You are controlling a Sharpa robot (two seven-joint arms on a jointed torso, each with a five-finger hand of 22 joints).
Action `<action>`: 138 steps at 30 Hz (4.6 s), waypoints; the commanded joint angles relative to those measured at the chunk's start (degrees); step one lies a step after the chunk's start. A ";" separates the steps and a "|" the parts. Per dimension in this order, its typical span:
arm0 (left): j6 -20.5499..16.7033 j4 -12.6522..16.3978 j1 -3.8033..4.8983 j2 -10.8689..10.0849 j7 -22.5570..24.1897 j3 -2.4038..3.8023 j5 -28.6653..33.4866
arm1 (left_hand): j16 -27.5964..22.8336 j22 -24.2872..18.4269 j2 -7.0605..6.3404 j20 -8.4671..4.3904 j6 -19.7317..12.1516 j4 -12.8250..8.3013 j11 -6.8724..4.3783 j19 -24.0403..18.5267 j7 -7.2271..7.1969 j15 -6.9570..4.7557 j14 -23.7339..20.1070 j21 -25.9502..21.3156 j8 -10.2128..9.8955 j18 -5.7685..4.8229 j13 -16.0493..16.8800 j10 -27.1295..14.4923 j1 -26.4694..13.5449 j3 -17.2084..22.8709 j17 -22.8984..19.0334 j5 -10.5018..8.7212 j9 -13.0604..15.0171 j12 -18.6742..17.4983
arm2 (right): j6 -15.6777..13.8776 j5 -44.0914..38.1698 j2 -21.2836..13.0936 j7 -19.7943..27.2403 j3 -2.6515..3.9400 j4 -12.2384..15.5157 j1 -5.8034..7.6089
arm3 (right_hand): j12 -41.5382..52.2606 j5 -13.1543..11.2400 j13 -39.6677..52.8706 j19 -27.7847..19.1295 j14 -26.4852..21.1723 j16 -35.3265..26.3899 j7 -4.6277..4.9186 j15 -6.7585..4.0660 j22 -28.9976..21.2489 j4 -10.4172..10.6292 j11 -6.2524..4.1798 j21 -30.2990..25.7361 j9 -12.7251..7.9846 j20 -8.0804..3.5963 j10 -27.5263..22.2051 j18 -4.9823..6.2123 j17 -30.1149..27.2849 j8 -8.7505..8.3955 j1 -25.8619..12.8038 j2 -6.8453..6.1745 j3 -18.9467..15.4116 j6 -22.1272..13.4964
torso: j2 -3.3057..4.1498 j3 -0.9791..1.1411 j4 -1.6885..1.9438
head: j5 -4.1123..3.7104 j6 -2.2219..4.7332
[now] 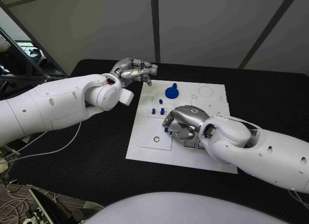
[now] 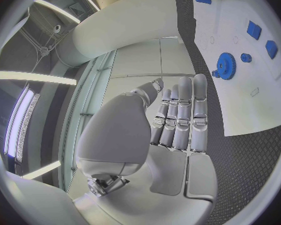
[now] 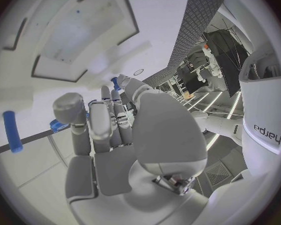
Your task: Assemble the parts on the task board
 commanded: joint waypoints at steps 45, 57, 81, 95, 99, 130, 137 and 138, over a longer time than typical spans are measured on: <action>1.03 -0.17 0.10 -0.30 0.06 0.04 -0.16 | -0.30 -0.12 0.58 0.17 0.07 -0.12 0.17 0.03 0.11 0.20 -0.49 -0.43 0.09 -0.22 -0.11 -0.55 0.07 -0.38 -0.15 -0.08 -0.11 0.24 | 13.97 0.29 -12.45 -2.17 7.86 1.72 4.57 | 12.27 -0.12 -2.39 -3.42 -2.77 -2.52 -2.28 0.78 -10.31 10.65 0.53 -7.40 0.57 0.75 -10.59 1.73 -7.68 0.86 9.79 1.90 -17.77 -7.29 | 0.07 0.02 0.00 | -3.91 2.82; 1.06 -0.20 0.09 -0.27 0.12 0.04 -0.16 | -0.30 -0.12 0.58 0.17 0.07 -0.12 0.17 0.03 0.11 0.20 -0.49 -0.43 0.09 -0.22 -0.11 -0.55 0.07 -0.38 -0.15 -0.08 -0.11 0.24 | 14.62 -0.63 -11.04 -1.94 7.25 0.36 4.12 | 13.44 -0.01 -3.26 -0.16 -0.18 -0.36 -0.51 -0.41 -5.67 9.15 -0.86 -4.31 1.16 -0.21 -3.59 0.82 -4.69 2.69 9.85 4.08 -15.49 -1.39 | 0.04 0.02 0.00 | -3.78 2.59; 1.06 -0.17 0.09 -0.35 0.06 0.04 -0.16 | -0.30 -0.12 0.58 0.17 0.07 -0.12 0.17 0.03 0.11 0.20 -0.49 -0.43 0.09 -0.22 -0.11 -0.55 0.07 -0.38 -0.15 -0.08 -0.11 0.24 | 13.04 -0.68 -10.08 -1.11 6.69 -0.34 3.89 | 7.19 -1.41 -3.33 3.22 1.36 1.04 -0.97 -1.29 0.95 8.66 -2.00 0.05 0.82 -1.02 6.23 -0.37 -2.00 2.25 9.41 4.20 -7.51 4.19 | 0.05 -0.02 0.00 | -3.79 2.18; 1.20 -0.20 0.09 -0.34 -0.09 0.04 -0.16 | -0.33 -0.19 0.66 0.21 0.00 -0.15 0.19 -0.01 0.13 0.23 -0.55 -0.56 0.08 -0.22 -0.15 -0.65 0.11 -0.49 -0.25 -0.07 -0.12 0.29 | 6.44 -0.70 -10.25 -3.09 6.69 -0.34 3.83 | 5.67 -2.91 -2.87 4.58 1.71 2.39 -2.03 -2.36 4.45 7.89 -3.15 2.46 1.55 -2.00 10.75 -0.92 -0.14 3.44 8.12 5.99 -4.08 7.58 | -0.01 -0.02 0.01 | -3.85 2.03; 1.23 -0.22 0.09 -0.34 -0.11 0.04 -0.16 | -0.33 -0.19 0.66 0.21 0.00 -0.15 0.19 -0.01 0.13 0.23 -0.55 -0.56 0.08 -0.22 -0.15 -0.65 0.11 -0.49 -0.25 -0.07 -0.12 0.29 | 5.92 -0.47 -10.68 -3.17 6.70 0.23 3.82 | 5.23 -2.93 -2.83 4.76 1.72 2.48 -2.13 -2.46 5.05 7.39 -3.28 2.85 1.69 -2.13 11.28 -1.03 -0.02 3.53 8.06 6.10 -3.50 7.81 | -0.02 -0.01 0.00 | -3.85 2.03; 1.37 -1.20 0.10 0.68 -0.14 0.04 -0.16 | -0.34 -0.21 0.69 0.23 0.00 -0.17 0.21 -0.03 0.14 0.24 -0.59 -0.62 0.10 -0.21 -0.17 -0.72 0.14 -0.55 -0.30 -0.07 -0.13 0.31 | 1.36 5.58 -4.75 1.30 5.51 8.63 2.12 | 4.09 -2.54 -2.84 4.67 1.64 2.43 -1.89 -2.44 5.18 6.35 -3.16 2.98 1.81 -2.23 11.58 -1.05 -0.08 3.39 7.72 5.41 -2.81 7.73 | -0.03 -0.06 0.07 | -1.85 1.55; 1.45 -1.37 0.10 1.05 -0.07 0.04 -0.16 | -0.34 -0.21 0.69 0.23 0.00 -0.17 0.21 -0.03 0.14 0.24 -0.59 -0.62 0.10 -0.21 -0.17 -0.72 0.14 -0.55 -0.30 -0.07 -0.13 0.31 | 1.96 5.00 -1.11 2.65 3.63 6.69 0.63 | 3.90 -2.42 -2.83 4.65 1.62 2.42 -1.82 -2.42 5.23 6.20 -3.12 3.01 1.82 -2.23 11.60 -1.05 -0.10 3.35 7.64 5.37 -2.68 7.69 | 0.02 -0.04 0.03 | -1.20 1.18; 1.46 -1.38 0.10 1.08 -0.06 0.04 -0.16 | -0.34 -0.21 0.69 0.23 0.00 -0.17 0.21 -0.03 0.14 0.24 -0.59 -0.62 0.10 -0.21 -0.17 -0.72 0.14 -0.55 -0.30 -0.07 -0.13 0.31 | 2.04 4.94 -0.81 2.75 3.50 6.48 0.52 | 3.90 -2.42 -2.83 4.65 1.62 2.42 -1.82 -2.42 5.23 6.20 -3.12 3.01 1.82 -2.23 11.60 -1.05 -0.10 3.35 7.64 5.37 -2.68 7.69 | 0.03 -0.04 0.04 | -1.16 1.16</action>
